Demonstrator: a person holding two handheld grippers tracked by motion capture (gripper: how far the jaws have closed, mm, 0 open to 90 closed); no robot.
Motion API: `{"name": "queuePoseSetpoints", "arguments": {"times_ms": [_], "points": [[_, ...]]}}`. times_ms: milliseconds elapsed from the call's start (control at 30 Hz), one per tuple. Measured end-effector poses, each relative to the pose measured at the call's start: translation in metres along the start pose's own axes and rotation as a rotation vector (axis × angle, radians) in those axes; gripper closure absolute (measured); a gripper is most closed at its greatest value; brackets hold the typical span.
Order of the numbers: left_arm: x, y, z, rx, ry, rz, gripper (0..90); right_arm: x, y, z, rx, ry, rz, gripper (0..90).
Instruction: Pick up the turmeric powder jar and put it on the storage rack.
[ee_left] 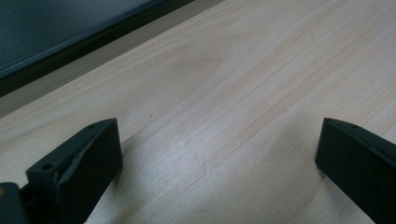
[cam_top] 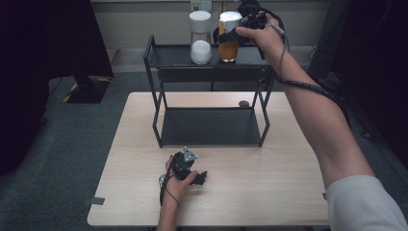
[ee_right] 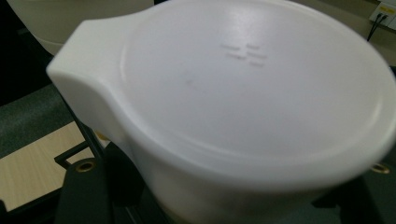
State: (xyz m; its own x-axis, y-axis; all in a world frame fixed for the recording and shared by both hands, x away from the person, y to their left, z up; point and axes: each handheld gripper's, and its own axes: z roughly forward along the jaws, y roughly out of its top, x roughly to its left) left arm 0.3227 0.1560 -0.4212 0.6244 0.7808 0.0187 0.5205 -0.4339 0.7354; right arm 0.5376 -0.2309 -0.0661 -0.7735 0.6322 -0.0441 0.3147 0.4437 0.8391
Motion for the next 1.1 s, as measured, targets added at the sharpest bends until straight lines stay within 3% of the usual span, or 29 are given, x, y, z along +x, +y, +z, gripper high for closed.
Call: {"name": "queuePoseSetpoints", "arguments": {"times_ms": [333, 533, 667, 1100], "points": [[0.000, 0.000, 0.000, 0.000, 0.001, 0.000, 0.0, 0.003, -0.003, 0.000, -0.006, -0.006, -0.012, 27.9], [0.000, 0.000, 0.000, 0.000, 0.000, 0.000, 0.0, 0.011, -0.003, 0.000, 0.005, -0.030, -0.013, 10.4], [0.000, 0.000, 0.000, 0.000, 0.000, 0.000, 0.0, 0.015, -0.005, -0.002, 0.008, -0.039, -0.010, 6.1], [0.000, 0.000, 0.000, 0.000, 0.000, 0.000, 0.0, 0.021, -0.017, -0.021, -0.021, -0.054, 0.008, 1.7]]}}
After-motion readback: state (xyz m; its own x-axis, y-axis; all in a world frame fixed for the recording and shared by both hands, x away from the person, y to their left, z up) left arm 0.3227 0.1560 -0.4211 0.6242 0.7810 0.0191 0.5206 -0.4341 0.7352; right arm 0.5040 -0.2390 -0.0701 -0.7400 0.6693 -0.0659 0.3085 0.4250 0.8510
